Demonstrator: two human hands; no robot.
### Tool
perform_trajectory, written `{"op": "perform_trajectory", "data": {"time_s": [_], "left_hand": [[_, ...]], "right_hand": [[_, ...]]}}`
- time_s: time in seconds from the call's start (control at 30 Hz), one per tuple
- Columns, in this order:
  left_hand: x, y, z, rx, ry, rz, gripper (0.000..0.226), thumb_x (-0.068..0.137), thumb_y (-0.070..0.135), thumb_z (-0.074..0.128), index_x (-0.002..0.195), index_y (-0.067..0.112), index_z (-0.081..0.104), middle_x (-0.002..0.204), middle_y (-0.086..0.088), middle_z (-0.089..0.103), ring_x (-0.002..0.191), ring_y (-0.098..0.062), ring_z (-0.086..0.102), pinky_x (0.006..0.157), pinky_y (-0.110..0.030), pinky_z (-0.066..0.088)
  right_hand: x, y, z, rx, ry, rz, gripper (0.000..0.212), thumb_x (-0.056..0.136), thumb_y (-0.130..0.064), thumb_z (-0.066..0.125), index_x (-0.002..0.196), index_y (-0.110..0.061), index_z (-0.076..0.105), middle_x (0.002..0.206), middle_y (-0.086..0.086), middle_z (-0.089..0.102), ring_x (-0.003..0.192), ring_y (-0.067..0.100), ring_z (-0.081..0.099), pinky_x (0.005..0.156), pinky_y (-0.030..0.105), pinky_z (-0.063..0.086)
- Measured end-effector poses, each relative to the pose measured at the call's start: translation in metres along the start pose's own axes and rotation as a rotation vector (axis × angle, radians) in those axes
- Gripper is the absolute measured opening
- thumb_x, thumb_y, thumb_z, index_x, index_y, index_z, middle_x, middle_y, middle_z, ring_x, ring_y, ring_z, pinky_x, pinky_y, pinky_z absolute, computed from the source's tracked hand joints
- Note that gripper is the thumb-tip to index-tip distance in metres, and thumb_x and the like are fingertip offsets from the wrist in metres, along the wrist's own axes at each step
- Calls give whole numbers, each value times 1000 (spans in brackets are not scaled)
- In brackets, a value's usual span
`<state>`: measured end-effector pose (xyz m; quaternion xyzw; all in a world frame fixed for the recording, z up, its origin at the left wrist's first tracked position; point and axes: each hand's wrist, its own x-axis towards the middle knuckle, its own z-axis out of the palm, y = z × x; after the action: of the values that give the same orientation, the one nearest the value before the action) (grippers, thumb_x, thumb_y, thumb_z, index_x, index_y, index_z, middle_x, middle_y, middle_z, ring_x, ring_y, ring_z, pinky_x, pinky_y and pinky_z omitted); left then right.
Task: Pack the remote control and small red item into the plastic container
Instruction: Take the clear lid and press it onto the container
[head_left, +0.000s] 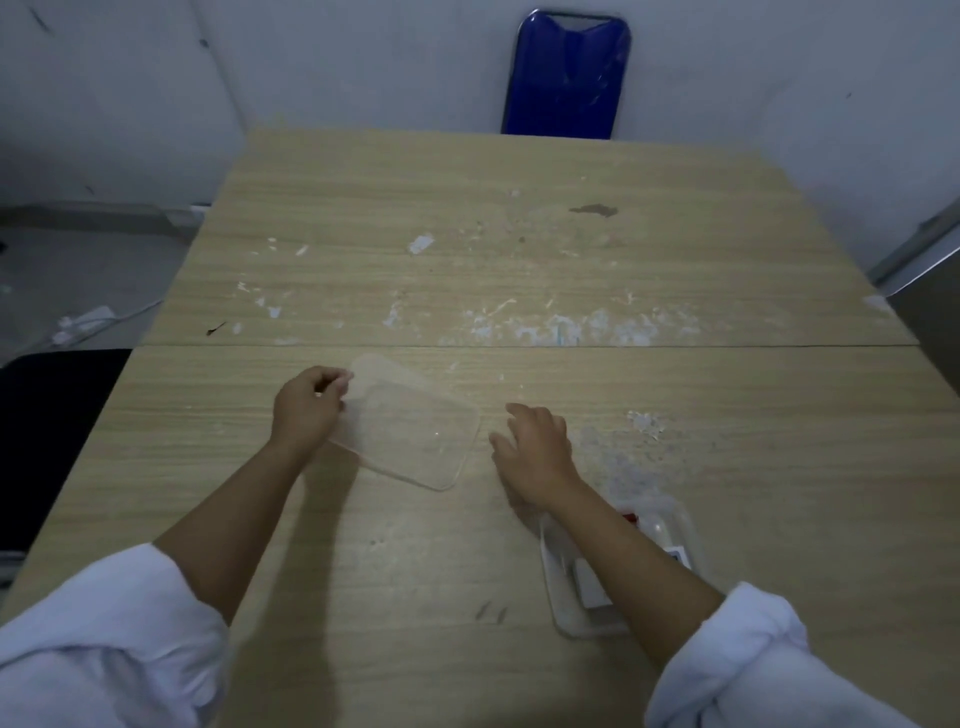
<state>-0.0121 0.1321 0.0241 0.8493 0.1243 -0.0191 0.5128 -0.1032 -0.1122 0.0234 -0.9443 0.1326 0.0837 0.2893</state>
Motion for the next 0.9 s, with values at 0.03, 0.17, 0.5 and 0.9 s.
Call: {"op": "perform_trajectory", "data": {"time_s": [0.03,0.17,0.5,0.9], "left_hand": [[-5,7,5,-74,-15,2,18,89,8,56,101,3,68,92,-14,67,59,-12,56,52,-13,49],[-37,39,28,-273,-53,109,17,89,7,54,100,10,67,74,4,60,59,-8,55,50,-10,49],[-120,80,87,-403,-82,285,21,87,6,60,102,17,69,100,-5,69,91,-6,63,79,-2,46],[-187,56,133,-515,-103,-232,38,80,0,67,117,5,63,105,-8,66,97,-18,62,94,-32,49]], "right_hand": [[-2,0,-5,81,23,21,49,94,-35,46,139,-15,41,139,15,45,128,33,38,105,42,35],[-4,7,-37,346,114,174,43,99,-37,34,131,-11,49,119,24,61,106,37,60,91,39,48],[-21,68,-106,1003,91,504,38,95,-21,44,76,5,64,67,15,62,55,21,61,45,22,55],[-82,129,-119,773,136,367,44,78,10,54,117,-10,63,102,1,64,83,13,63,65,19,56]]}}
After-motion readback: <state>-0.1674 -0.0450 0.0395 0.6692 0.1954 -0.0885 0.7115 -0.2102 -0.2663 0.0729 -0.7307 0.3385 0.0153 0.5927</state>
